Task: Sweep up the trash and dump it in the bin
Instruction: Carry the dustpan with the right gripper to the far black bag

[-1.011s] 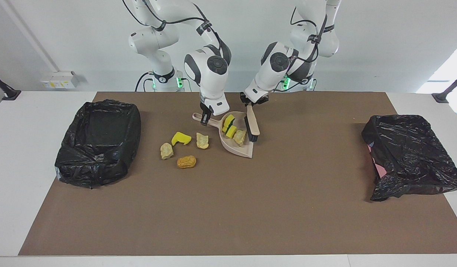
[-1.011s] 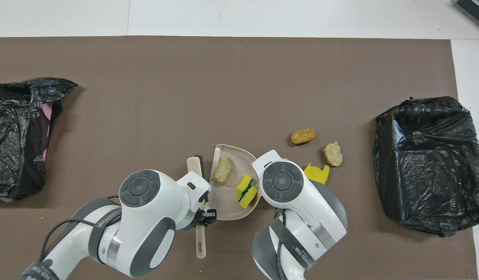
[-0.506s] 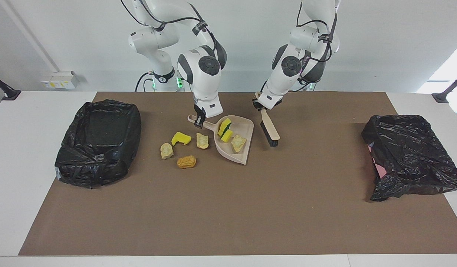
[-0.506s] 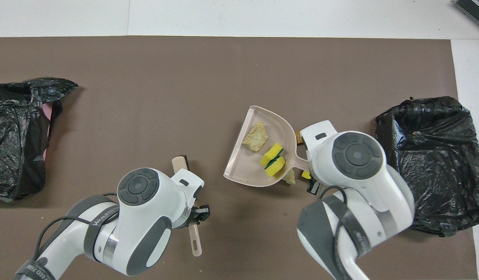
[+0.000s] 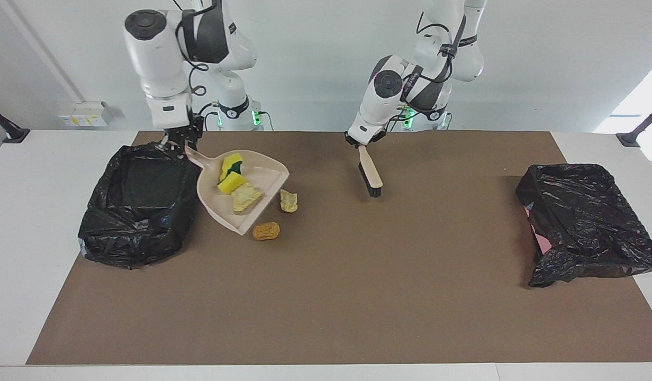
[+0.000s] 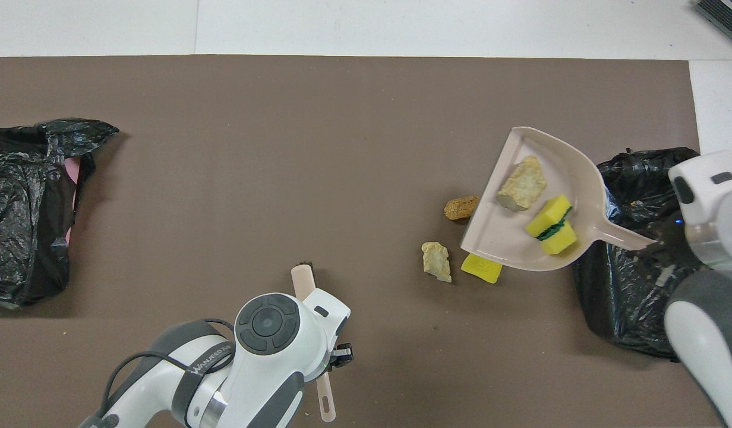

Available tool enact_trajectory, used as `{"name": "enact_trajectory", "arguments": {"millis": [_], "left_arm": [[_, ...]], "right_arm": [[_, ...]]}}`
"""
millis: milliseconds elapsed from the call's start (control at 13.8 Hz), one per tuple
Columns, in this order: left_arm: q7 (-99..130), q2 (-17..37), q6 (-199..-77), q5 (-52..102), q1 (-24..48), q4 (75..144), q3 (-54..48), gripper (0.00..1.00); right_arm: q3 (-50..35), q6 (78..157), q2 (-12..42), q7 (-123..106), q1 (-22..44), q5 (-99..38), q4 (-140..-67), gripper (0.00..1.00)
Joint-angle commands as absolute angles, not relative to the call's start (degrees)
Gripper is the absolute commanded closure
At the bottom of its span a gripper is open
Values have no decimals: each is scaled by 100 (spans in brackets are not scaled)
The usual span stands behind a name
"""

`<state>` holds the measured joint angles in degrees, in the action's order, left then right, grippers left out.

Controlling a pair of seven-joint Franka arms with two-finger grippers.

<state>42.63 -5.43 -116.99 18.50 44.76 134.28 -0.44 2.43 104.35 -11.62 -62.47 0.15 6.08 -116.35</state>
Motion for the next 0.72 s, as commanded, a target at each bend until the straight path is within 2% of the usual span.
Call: {"name": "enact_trajectory", "arguments": {"millis": [0,144,289,578,650], "left_arm": [[4368,-466,-11681,2048,4640,13333,9,100],[4333,-291,-11707,2048,4799,13324,18,100],[4272,-281,-11742,2048,4808,13324,18,100],[4106,-71,-11804,2048,5036,13333,26,100],[3835,-62,-11725,2039,4975,13324,35,62]], "right_arm": [[649,10415,-1169,-7554,-543,527,-11628,100],[782,10450,-1213,-8293,-1061,615,-11628,100],[782,10520,-1239,-8840,-1501,1279,-11628,100],[782,10810,-1239,-9105,-1626,2730,-11654,100],[782,10828,-1239,-9097,-1556,3029,-11672,100]]}}
